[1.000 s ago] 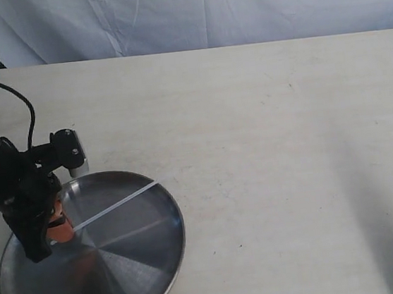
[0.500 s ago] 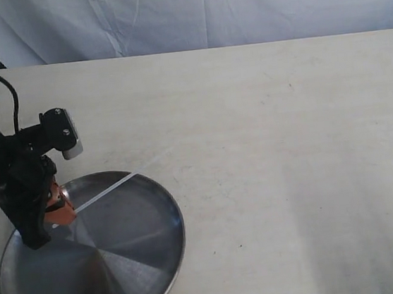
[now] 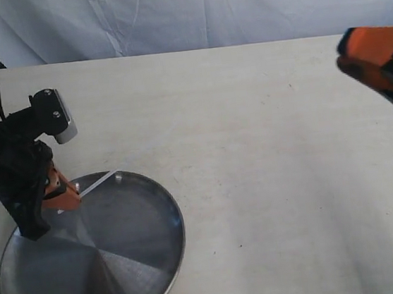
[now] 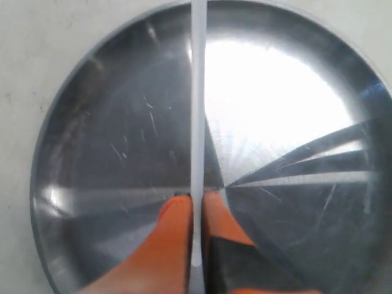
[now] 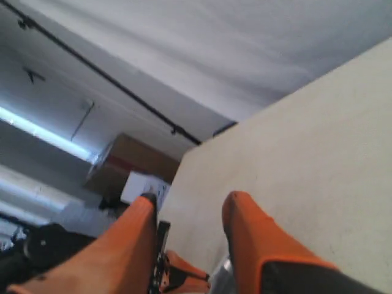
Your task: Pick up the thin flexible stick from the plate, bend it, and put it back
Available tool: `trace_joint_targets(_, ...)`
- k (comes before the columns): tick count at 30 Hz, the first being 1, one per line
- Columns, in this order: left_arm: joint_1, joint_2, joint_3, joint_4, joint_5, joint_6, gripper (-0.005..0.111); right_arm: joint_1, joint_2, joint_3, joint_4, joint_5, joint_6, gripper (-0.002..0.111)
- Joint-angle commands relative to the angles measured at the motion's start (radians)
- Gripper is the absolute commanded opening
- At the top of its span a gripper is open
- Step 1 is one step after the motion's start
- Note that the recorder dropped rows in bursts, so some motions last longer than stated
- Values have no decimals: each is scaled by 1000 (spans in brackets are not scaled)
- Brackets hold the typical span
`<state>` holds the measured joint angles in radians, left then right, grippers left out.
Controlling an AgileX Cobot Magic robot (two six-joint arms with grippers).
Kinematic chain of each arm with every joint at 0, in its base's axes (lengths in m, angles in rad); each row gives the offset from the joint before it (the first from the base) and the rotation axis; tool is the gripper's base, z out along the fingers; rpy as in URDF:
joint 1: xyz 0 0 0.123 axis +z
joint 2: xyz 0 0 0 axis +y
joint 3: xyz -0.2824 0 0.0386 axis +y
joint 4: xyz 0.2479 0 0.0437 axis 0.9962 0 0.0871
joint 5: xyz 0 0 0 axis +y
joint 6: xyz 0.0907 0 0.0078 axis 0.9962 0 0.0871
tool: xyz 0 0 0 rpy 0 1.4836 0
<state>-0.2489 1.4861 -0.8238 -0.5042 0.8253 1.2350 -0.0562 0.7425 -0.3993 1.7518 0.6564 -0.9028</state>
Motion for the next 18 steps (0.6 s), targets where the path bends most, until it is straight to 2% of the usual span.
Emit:
trace_joint_targets(1,-5,-45,-5,-86,8,52,0,2,281,-90,-7,188,-174,38)
trace_joint_targets(6,-5,-65,-5,-146,8,82,0,93,510,-196,-7,333,-312,38)
trace_joint_targets(10,-5,-67,-5,-181,8,92,0,195,625,-279,-7,324,-359,38)
trace_joint_targets(12,-5,-67,-5,-176,4,92,0,250,682,-338,-7,324,-384,47)
trace_joint_targets(13,-5,-67,-5,-174,4,92,0,271,705,-375,-7,312,-385,60)
trace_joint_targets(14,-5,-67,-5,-174,1,92,0,279,711,-387,-7,301,-385,64)
trace_joint_targets(18,-5,-67,-5,-176,-19,92,0,296,718,-404,-7,158,-380,65)
